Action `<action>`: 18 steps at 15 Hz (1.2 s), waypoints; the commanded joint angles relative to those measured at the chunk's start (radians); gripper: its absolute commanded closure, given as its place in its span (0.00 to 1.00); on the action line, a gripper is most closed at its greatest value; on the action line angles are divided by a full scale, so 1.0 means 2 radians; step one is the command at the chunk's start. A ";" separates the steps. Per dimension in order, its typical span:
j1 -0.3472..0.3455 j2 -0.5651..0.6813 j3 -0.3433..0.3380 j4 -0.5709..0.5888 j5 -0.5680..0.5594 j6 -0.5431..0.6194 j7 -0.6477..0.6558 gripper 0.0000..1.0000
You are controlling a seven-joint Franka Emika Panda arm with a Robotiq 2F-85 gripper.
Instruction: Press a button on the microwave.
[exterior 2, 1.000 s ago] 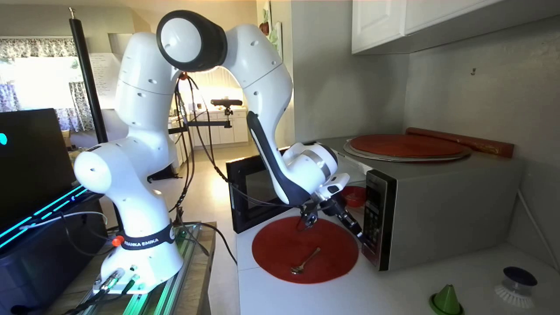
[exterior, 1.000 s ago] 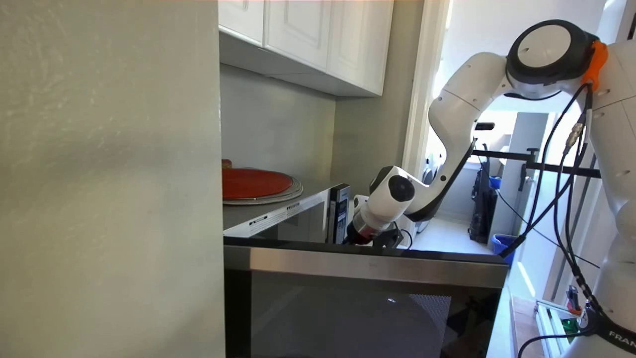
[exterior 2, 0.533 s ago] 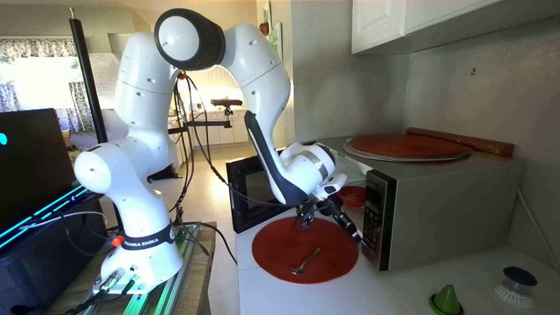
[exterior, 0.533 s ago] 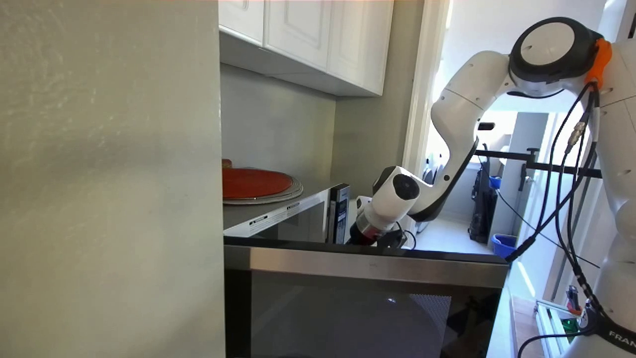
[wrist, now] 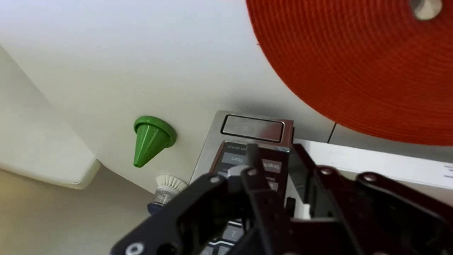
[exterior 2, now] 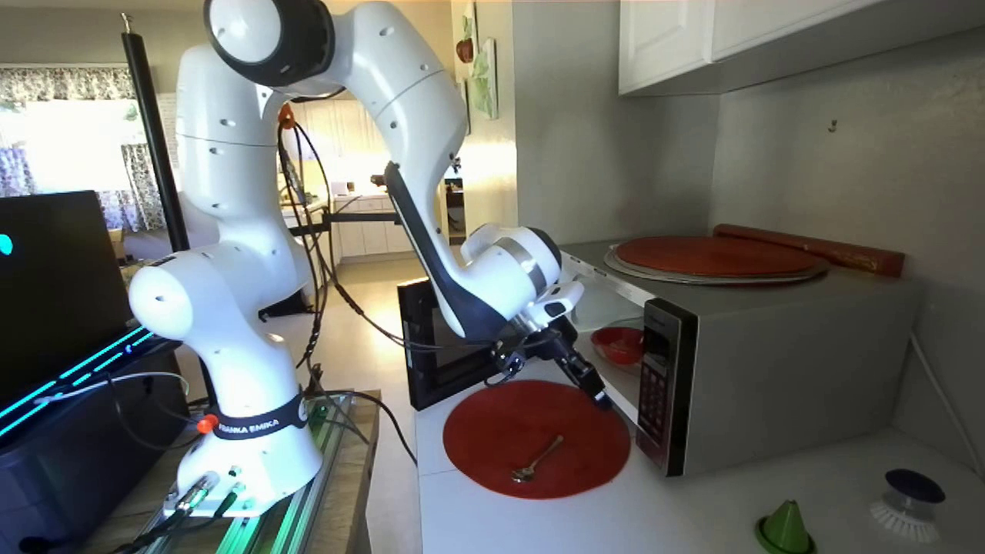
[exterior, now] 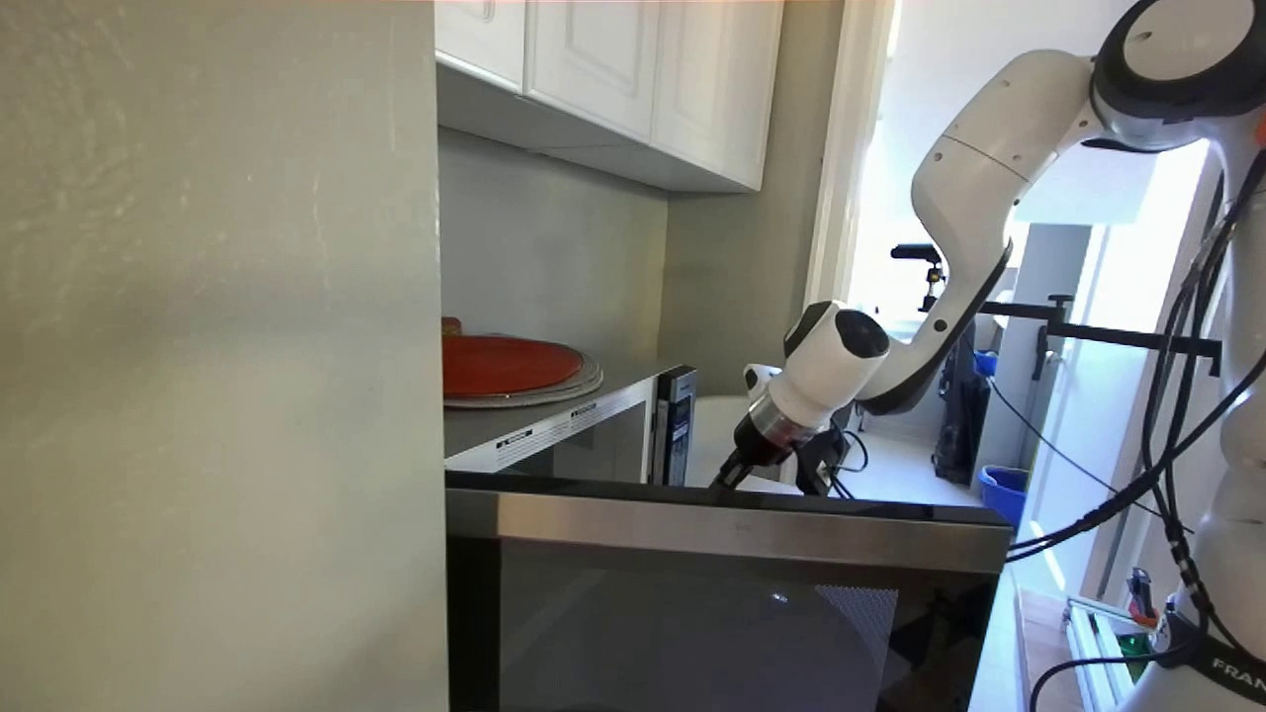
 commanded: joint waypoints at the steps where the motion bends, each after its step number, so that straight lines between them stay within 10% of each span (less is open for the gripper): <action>1: -0.003 -0.065 -0.044 -0.069 0.054 0.036 -0.133 0.41; 7: 0.045 -0.106 -0.142 -0.123 0.182 0.070 -0.351 0.01; 18: 0.138 -0.113 -0.148 -0.177 0.609 0.033 -0.670 0.00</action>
